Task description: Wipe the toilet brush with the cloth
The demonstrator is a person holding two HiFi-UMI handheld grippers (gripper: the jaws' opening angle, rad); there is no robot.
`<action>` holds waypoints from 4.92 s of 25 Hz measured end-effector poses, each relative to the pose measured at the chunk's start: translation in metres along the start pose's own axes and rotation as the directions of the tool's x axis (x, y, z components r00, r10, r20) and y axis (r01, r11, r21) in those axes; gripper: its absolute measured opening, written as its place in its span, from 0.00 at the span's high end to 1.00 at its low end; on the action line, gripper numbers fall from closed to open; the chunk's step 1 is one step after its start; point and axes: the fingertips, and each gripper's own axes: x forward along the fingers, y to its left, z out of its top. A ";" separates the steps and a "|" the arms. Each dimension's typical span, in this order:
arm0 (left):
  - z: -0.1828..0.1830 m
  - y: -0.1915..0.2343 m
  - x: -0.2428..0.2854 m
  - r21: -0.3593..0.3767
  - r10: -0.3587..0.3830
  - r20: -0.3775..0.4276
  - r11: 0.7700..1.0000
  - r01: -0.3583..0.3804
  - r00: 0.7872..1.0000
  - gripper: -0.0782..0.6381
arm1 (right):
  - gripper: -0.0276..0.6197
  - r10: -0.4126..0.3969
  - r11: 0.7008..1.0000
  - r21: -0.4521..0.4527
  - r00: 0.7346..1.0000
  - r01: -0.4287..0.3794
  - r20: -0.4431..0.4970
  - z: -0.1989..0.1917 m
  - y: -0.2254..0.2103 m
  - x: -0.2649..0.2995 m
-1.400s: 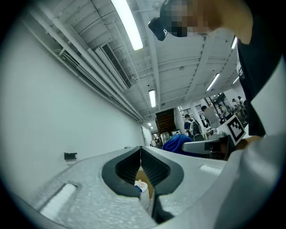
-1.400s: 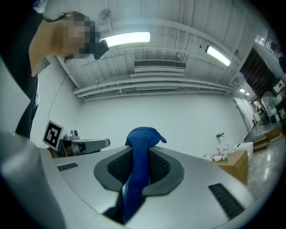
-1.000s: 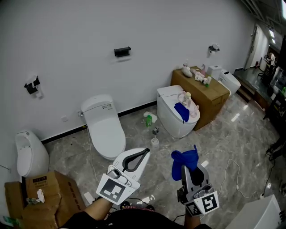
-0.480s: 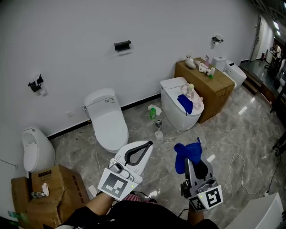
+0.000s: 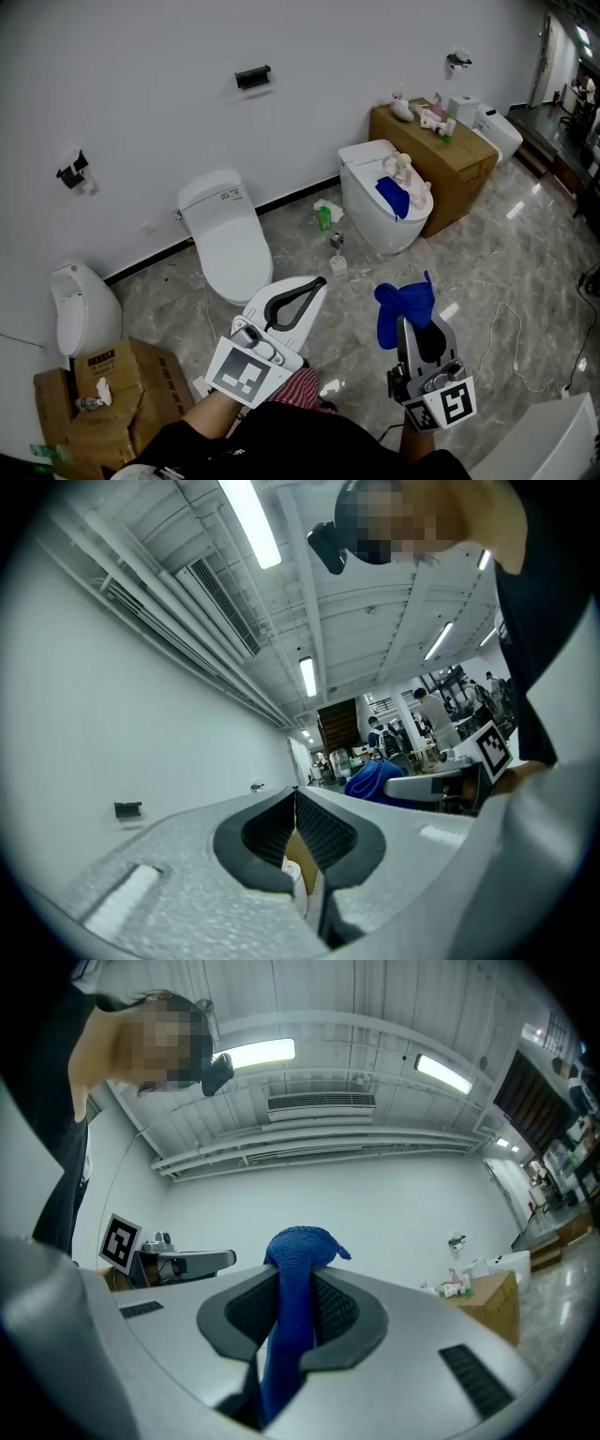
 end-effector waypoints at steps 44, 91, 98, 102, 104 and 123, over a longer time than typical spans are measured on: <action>-0.083 0.199 0.130 -0.026 -0.120 0.066 0.992 0.122 0.991 0.88 | 0.85 -0.101 0.993 -0.069 0.990 0.095 -0.095 -0.073 -0.067 0.209; -0.102 0.194 0.284 0.067 0.097 -0.078 0.994 -0.092 0.992 0.88 | 0.85 0.202 0.979 0.055 0.974 -0.197 -0.100 -0.081 -0.240 0.281; -0.105 0.186 0.296 0.063 0.085 -0.086 0.995 -0.079 0.993 0.88 | 0.85 0.200 0.979 0.052 0.974 -0.195 -0.104 -0.081 -0.252 0.276; -0.104 0.181 0.304 0.076 0.065 -0.088 0.995 -0.058 0.994 0.88 | 0.85 0.180 0.983 0.053 0.978 -0.175 -0.108 -0.080 -0.262 0.272; -0.106 0.181 0.305 0.086 0.062 -0.094 0.995 -0.054 0.994 0.88 | 0.85 0.176 0.984 0.058 0.978 -0.171 -0.113 -0.083 -0.265 0.274; -0.150 0.284 0.324 0.037 0.017 -0.107 0.999 -0.013 0.994 0.88 | 0.85 0.141 0.990 0.042 0.979 -0.136 -0.148 -0.120 -0.262 0.373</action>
